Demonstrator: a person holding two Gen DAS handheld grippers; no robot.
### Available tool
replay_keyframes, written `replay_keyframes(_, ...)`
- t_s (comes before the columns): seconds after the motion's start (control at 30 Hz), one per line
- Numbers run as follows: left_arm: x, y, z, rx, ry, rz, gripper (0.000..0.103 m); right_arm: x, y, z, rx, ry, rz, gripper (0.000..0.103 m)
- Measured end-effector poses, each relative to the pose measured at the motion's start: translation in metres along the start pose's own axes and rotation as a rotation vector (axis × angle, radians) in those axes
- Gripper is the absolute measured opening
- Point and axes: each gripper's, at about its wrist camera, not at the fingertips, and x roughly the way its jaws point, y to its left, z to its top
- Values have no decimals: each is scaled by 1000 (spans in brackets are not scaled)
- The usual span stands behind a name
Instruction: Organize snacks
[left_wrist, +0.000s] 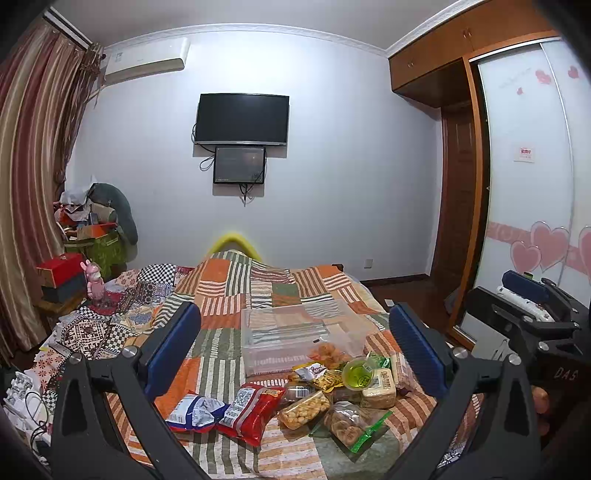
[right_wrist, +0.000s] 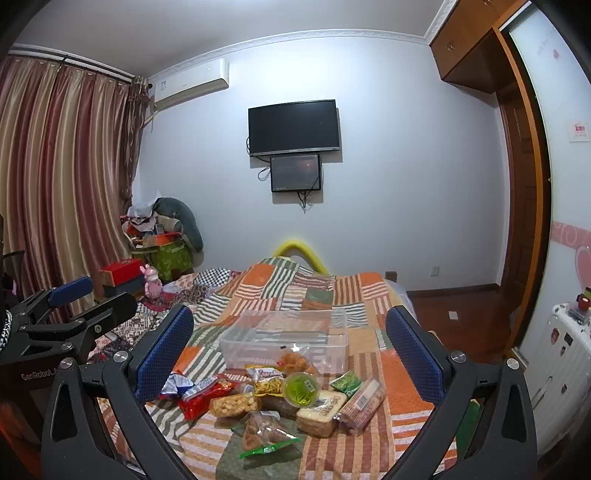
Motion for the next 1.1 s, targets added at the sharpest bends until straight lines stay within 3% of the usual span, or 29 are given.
replay_keyframes(1.1, -2, -1, 0, -12, -15, -2, 103, 0, 2, -1, 9, 10, 7, 103)
